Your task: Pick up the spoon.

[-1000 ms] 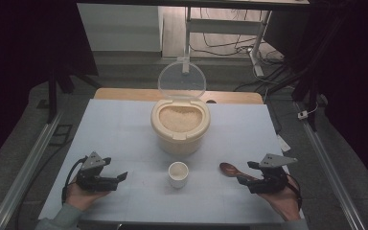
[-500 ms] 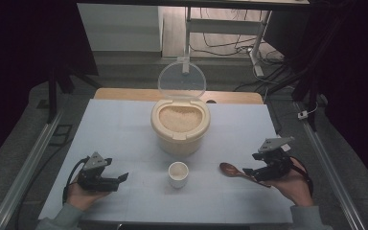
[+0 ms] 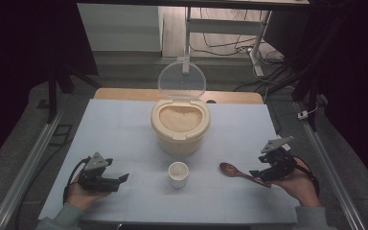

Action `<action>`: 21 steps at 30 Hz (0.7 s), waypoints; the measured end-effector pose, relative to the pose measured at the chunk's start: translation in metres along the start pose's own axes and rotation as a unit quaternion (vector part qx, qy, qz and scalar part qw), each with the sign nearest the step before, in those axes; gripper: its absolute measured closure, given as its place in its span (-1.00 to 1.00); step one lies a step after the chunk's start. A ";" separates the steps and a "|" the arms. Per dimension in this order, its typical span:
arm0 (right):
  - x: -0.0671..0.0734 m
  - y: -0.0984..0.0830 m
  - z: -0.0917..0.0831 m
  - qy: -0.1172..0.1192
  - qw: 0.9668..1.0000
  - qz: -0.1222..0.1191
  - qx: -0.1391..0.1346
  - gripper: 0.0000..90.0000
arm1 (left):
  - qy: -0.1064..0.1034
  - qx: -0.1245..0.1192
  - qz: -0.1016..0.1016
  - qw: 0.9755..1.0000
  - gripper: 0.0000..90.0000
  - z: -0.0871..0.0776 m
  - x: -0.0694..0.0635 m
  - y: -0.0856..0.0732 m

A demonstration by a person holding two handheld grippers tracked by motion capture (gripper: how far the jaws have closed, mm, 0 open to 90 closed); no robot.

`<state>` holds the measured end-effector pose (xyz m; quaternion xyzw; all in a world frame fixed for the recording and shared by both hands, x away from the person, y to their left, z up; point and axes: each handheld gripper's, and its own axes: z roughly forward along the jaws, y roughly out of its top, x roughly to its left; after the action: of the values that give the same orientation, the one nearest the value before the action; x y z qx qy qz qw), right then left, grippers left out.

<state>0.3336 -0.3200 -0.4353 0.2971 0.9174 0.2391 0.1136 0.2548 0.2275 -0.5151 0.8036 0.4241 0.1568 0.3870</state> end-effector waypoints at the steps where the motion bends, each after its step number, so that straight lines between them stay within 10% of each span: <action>1: -0.001 -0.001 0.002 0.003 1.000 0.000 0.004 -0.28 | 0.000 0.000 0.000 1.000 -0.70 0.000 0.000 0.000; 21: -0.010 -0.020 0.037 0.015 0.994 -0.009 0.111 -0.01 | -0.003 0.011 0.005 1.000 -0.72 0.004 0.000 -0.001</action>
<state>0.3450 -0.3265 -0.4763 0.2961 0.9425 0.1394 0.0682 0.2563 0.2258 -0.5180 0.8104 0.4207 0.1516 0.3784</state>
